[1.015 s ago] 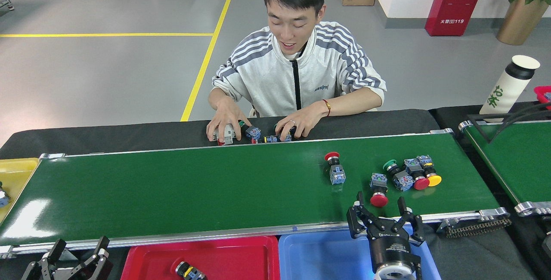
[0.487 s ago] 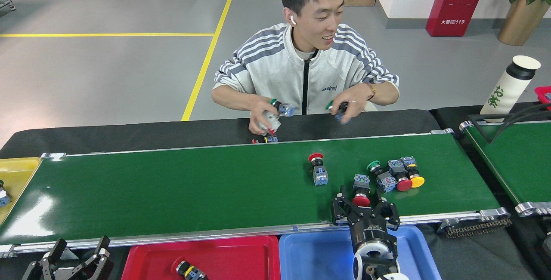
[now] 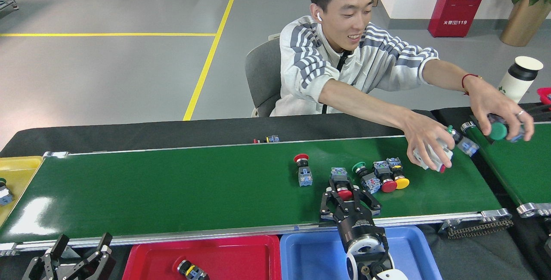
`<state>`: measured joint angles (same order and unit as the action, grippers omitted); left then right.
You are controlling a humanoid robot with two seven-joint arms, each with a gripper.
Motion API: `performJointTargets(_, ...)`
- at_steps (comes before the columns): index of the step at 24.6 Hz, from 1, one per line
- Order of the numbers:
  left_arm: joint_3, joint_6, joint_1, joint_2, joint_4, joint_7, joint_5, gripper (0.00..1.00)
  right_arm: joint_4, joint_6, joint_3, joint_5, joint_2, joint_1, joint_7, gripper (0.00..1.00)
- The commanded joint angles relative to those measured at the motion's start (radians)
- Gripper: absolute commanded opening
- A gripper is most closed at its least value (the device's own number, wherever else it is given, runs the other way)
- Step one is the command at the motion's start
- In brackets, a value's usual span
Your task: Pick switch part from conveyor to tray
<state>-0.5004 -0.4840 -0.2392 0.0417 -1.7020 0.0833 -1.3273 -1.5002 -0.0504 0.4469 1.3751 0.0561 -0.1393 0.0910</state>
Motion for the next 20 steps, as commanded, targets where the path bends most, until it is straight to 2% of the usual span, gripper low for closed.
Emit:
performJointTargets(1,-0.001,0.004,0.000,0.001,-0.016,-0.002,-0.001,1.00,-0.046,0.106,0.062,0.005,0.001,-0.006,-0.016,0.02)
performJointTargets(3,-0.003,0.002,0.000,0.003,-0.016,-0.002,-0.001,1.00,-0.046,0.133,0.176,0.010,0.004,-0.014,-0.020,0.18)
performJointTargets(4,-0.003,0.001,0.000,0.003,-0.016,-0.004,-0.001,1.00,-0.045,0.135,0.231,0.021,0.002,-0.017,-0.024,0.45)
performJointTargets(5,-0.003,0.001,-0.002,0.003,-0.014,-0.004,-0.001,1.00,-0.045,0.133,0.274,0.038,0.005,-0.017,-0.031,0.90)
performJointTargets(6,-0.003,-0.001,-0.002,0.003,-0.014,-0.002,-0.001,1.00,-0.043,0.133,0.303,0.056,0.007,-0.016,-0.043,0.99)
performJointTargets(11,-0.001,-0.001,-0.003,0.003,-0.014,-0.004,-0.001,1.00,-0.045,0.132,0.320,0.064,0.004,-0.013,-0.056,0.99)
performJointTargets(14,-0.003,-0.002,-0.011,0.003,-0.014,-0.004,0.000,1.00,-0.066,0.069,0.248,0.061,0.007,0.003,-0.088,0.99)
performJointTargets(17,0.000,-0.011,-0.026,0.009,-0.016,-0.005,0.002,1.00,-0.101,-0.160,0.108,0.061,0.005,0.135,-0.195,0.99)
performJointTargets(20,0.002,-0.099,-0.051,0.013,-0.016,-0.005,0.000,1.00,-0.097,-0.327,-0.003,0.058,-0.002,0.228,-0.326,0.99)
